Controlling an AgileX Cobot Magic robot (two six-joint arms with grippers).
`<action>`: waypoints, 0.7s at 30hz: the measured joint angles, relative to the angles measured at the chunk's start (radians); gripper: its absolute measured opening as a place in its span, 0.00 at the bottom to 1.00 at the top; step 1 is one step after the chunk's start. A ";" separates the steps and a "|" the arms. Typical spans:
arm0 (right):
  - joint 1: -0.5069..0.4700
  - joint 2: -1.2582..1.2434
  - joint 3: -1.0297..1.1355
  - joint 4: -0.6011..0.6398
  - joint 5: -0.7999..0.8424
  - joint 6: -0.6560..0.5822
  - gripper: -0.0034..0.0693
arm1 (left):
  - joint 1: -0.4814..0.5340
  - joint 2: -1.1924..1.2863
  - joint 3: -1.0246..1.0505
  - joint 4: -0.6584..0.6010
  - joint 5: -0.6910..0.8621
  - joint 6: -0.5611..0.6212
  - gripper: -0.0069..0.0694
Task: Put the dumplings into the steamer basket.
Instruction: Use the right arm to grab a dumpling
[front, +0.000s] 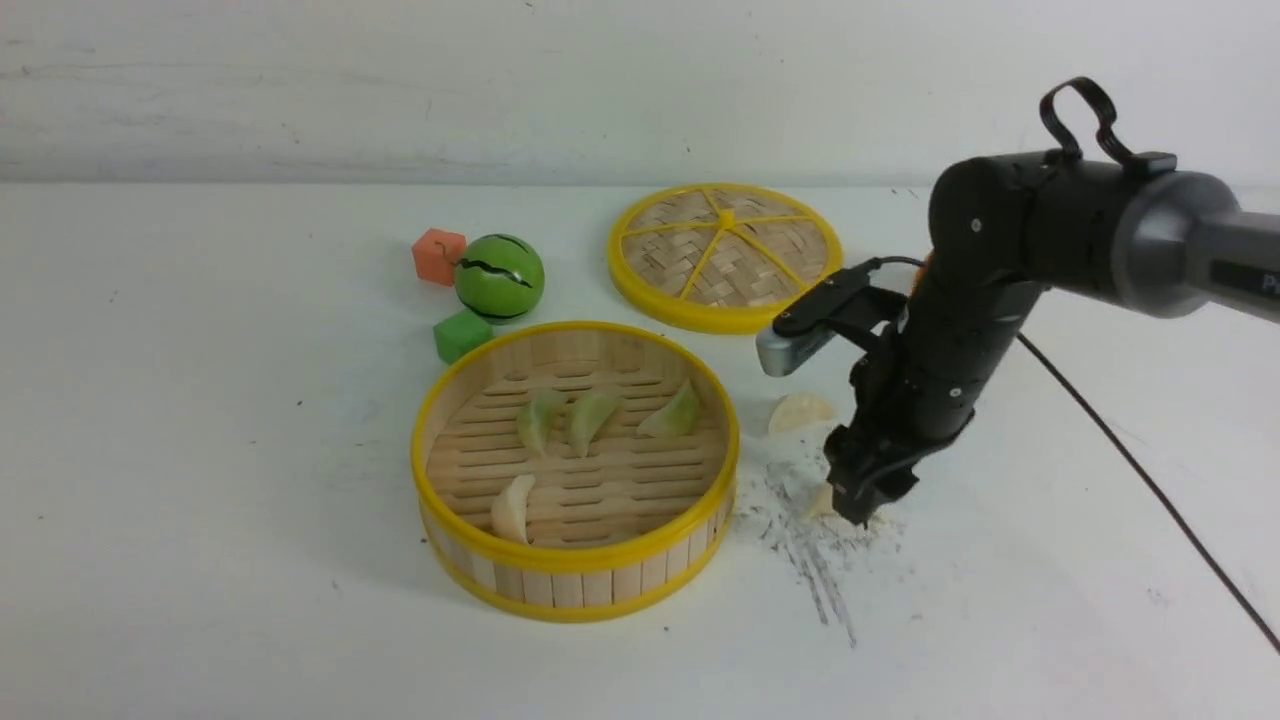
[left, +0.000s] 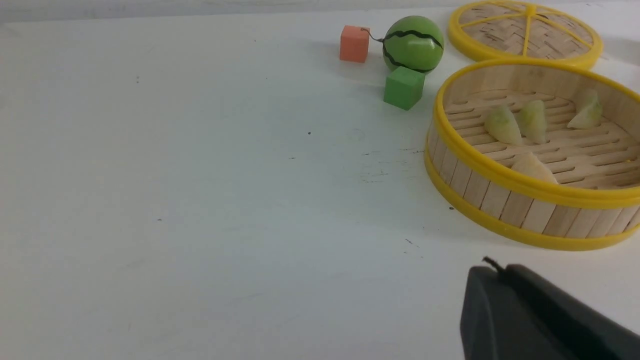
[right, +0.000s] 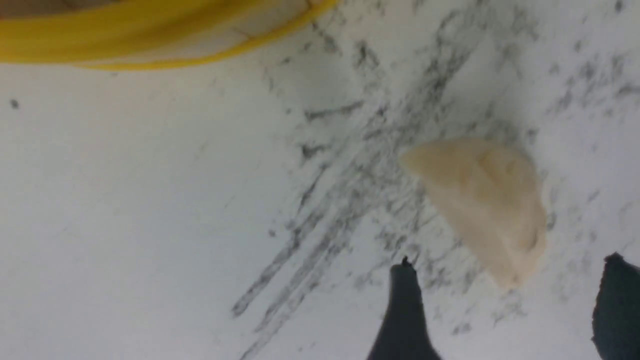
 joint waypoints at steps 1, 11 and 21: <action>0.001 0.002 0.001 0.002 -0.034 -0.022 0.70 | 0.000 0.000 0.000 0.001 0.000 0.000 0.09; 0.001 0.082 0.004 0.029 -0.062 -0.026 0.50 | 0.000 0.000 0.000 0.012 0.000 0.000 0.10; -0.001 0.036 0.005 0.051 0.012 0.039 0.37 | 0.000 0.000 0.000 0.016 0.000 0.000 0.10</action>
